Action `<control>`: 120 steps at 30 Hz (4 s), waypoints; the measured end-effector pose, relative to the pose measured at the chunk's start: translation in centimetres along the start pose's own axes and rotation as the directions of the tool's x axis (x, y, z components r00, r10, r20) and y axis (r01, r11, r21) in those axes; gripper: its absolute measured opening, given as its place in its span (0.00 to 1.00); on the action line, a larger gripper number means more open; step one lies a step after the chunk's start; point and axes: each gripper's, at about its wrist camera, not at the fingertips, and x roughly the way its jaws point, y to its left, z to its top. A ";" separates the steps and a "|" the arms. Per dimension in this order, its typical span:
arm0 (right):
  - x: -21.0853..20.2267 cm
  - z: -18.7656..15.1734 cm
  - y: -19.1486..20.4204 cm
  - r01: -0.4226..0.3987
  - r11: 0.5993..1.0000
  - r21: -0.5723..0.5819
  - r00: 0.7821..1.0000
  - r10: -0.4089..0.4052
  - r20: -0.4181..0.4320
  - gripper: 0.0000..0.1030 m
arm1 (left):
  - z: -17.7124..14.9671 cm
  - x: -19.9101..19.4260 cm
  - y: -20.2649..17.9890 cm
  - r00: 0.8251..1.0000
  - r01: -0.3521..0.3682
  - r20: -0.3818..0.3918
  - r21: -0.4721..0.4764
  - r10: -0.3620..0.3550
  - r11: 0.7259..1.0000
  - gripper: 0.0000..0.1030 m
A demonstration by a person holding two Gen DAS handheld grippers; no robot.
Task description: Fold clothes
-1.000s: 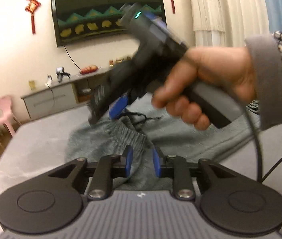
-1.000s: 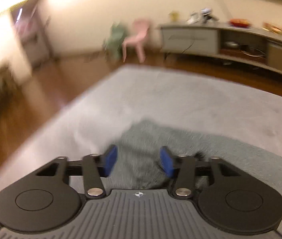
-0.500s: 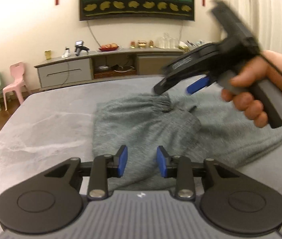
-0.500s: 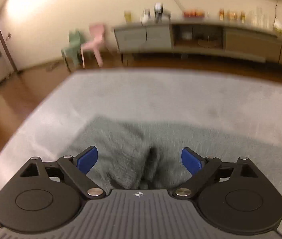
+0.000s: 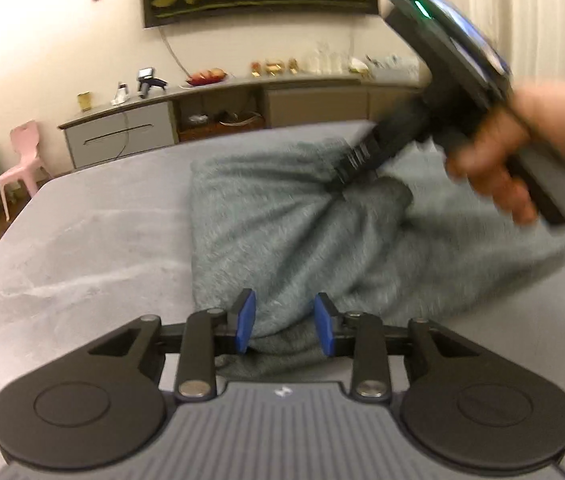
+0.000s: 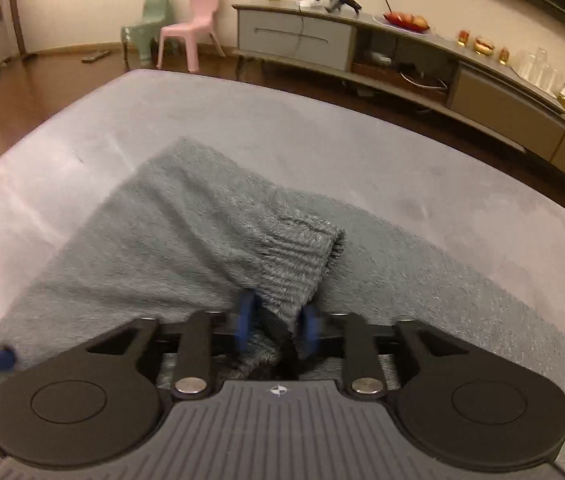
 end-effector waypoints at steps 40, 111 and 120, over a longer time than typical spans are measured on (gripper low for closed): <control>-6.5 -9.4 -3.9 0.003 0.999 0.048 0.999 -0.005 0.038 0.43 | 8.4 1.6 -4.7 0.997 -0.002 0.080 -0.113 0.011 0.994 0.32; -17.3 -23.0 -18.0 -0.153 0.952 0.266 0.958 0.076 0.278 0.53 | 10.5 13.0 -10.3 0.933 0.204 -0.197 -0.399 -0.301 0.894 0.51; -15.6 -19.4 -17.1 -0.077 0.978 0.196 0.995 0.061 0.084 0.50 | 10.2 12.9 -11.2 0.912 0.272 -0.186 -0.391 -0.365 0.879 0.24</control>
